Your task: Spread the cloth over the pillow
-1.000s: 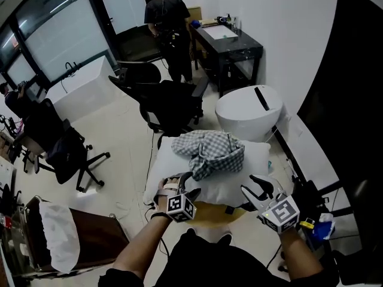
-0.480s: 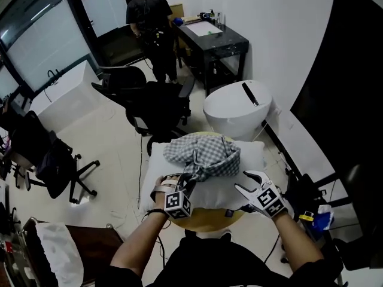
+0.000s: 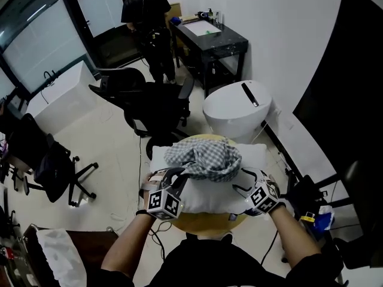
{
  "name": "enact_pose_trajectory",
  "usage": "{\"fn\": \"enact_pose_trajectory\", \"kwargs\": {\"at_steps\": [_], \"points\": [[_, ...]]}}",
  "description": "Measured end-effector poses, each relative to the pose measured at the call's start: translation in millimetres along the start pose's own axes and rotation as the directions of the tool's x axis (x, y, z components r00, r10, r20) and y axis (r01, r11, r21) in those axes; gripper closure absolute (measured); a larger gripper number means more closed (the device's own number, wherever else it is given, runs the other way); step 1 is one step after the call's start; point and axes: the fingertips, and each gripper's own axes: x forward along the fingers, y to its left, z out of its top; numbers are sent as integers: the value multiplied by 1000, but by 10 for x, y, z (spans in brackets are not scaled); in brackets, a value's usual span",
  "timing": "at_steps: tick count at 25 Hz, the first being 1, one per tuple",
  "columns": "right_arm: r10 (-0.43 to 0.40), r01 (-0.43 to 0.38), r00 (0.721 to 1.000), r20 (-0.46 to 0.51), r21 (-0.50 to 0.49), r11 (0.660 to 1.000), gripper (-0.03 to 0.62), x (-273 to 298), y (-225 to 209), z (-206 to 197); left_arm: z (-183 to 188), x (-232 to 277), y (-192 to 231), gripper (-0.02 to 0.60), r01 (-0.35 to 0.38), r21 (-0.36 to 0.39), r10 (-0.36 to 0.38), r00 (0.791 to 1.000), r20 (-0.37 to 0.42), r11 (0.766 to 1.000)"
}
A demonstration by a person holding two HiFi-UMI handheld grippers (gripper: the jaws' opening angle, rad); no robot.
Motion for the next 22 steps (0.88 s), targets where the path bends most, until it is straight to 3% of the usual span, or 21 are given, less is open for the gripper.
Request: {"fn": "enact_pose_trajectory", "kwargs": {"at_steps": [4, 8, 10, 15, 22], "points": [[-46, 46, 999, 0, -122, 991, 266, 158, 3, 100, 37, -90, 113, 571, -12, 4, 12, 1000, 16, 1000], [-49, 46, 999, -19, -125, 991, 267, 342, -12, 154, -5, -142, 134, 571, -4, -17, 4, 1000, 22, 1000], [-49, 45, 998, -37, -104, 994, 314, 421, -37, 152, 5, -168, 148, 571, -5, -16, 5, 1000, 24, 1000], [-58, 51, 996, -67, -101, 994, 567, 473, -106, 172, -29, -223, 226, 571, -20, -14, 20, 1000, 23, 1000], [-194, 196, 980, 30, -46, 980, 574, 47, -667, 467, -93, -425, 643, 572, -91, 3, 91, 996, 20, 996]]}}
